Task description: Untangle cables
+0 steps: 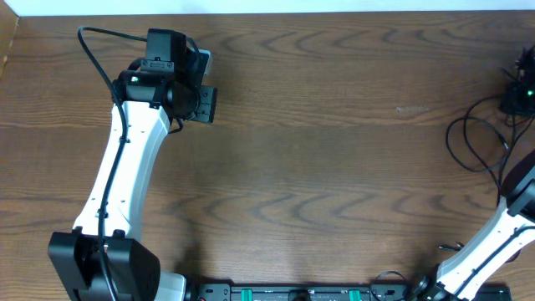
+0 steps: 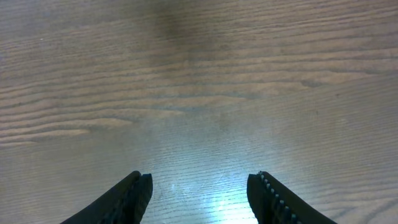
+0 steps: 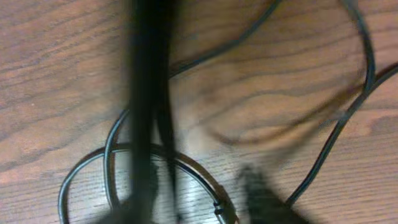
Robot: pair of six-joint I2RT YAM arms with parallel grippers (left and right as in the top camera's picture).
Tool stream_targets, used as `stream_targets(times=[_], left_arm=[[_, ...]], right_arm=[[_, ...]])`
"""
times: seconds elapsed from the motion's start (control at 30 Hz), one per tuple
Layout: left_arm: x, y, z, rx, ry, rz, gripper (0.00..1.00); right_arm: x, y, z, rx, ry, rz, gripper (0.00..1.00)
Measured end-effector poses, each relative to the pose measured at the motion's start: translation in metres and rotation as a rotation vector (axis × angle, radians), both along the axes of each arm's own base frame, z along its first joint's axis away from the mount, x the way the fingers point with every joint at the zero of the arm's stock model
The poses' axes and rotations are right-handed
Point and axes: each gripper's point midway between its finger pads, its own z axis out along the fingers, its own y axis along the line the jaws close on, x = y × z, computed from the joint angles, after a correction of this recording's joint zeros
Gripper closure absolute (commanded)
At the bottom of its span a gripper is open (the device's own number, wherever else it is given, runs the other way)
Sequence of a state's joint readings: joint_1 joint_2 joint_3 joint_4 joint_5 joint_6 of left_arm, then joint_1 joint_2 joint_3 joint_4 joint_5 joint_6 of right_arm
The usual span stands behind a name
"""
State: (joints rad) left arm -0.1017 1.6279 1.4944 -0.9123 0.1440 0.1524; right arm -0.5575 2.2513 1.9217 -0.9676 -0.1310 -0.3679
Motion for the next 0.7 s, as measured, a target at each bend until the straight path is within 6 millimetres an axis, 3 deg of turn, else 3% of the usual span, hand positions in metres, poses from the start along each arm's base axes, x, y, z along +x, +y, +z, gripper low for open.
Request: stream_targets(times=[0.53,0.7], left_arm=[[0.000,0.000,0.000,-0.001,0.000,0.003,0.36],[0.000,0.000,0.000,-0.001,0.000,0.003,0.36]], right_arm=[[0.011,0.009,0.003,0.044,-0.045,-0.011,0.01],[0.024,0.014,0.022,0.048,-0.101,-0.005,0.01]])
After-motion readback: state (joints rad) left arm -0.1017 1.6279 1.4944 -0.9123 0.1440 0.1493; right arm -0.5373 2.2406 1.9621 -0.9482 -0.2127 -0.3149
